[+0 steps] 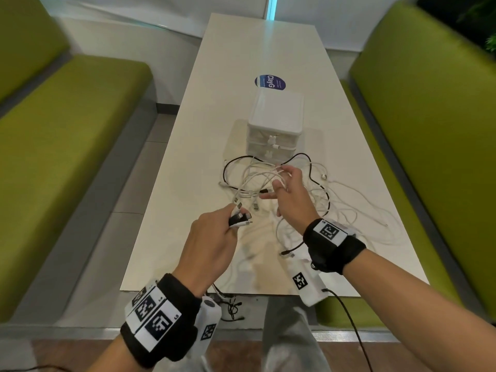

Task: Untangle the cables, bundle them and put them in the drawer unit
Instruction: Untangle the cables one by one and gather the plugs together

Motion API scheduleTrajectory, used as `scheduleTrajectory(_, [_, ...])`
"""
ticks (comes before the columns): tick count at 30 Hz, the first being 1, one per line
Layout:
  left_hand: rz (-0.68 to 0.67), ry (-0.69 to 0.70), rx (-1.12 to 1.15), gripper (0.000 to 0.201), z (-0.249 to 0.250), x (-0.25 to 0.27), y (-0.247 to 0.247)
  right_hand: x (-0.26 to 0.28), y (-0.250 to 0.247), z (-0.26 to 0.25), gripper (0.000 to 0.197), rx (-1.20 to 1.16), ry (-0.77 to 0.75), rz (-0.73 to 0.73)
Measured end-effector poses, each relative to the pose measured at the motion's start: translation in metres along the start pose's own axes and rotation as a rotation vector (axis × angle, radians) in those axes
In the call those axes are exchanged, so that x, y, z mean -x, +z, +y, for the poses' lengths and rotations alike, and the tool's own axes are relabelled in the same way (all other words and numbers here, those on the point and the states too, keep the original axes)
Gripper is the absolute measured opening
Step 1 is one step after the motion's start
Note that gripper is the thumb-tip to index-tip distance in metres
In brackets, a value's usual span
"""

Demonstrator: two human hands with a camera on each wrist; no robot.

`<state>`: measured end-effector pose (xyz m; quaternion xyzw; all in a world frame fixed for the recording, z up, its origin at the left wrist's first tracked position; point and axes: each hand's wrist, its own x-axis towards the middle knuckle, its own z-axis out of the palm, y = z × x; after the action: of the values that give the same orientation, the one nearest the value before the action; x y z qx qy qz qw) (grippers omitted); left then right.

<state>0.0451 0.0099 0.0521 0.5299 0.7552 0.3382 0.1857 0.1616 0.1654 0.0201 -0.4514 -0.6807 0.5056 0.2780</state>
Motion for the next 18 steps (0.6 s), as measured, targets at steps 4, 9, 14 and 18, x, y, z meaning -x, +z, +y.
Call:
scheduleTrajectory(4, [-0.004, 0.008, 0.036, 0.03, -0.001, 0.001, 0.003, -0.001, 0.001, 0.01, 0.048, 0.34, -0.012, -0.221])
scheduleTrajectory(9, [-0.126, -0.017, 0.036, 0.062, -0.001, -0.006, 0.017, 0.011, 0.001, 0.005, 0.084, 0.669, -0.095, -0.357])
scheduleTrajectory(14, [-0.096, -0.096, 0.12, 0.046, 0.008, -0.021, 0.03, 0.027, 0.007, 0.002, 0.111, 0.791, -0.22, -0.469])
scheduleTrajectory(18, [0.113, -0.239, 0.561, 0.018, 0.006, -0.028, 0.033, 0.028, 0.008, -0.003, 0.113, 0.839, -0.232, -0.448])
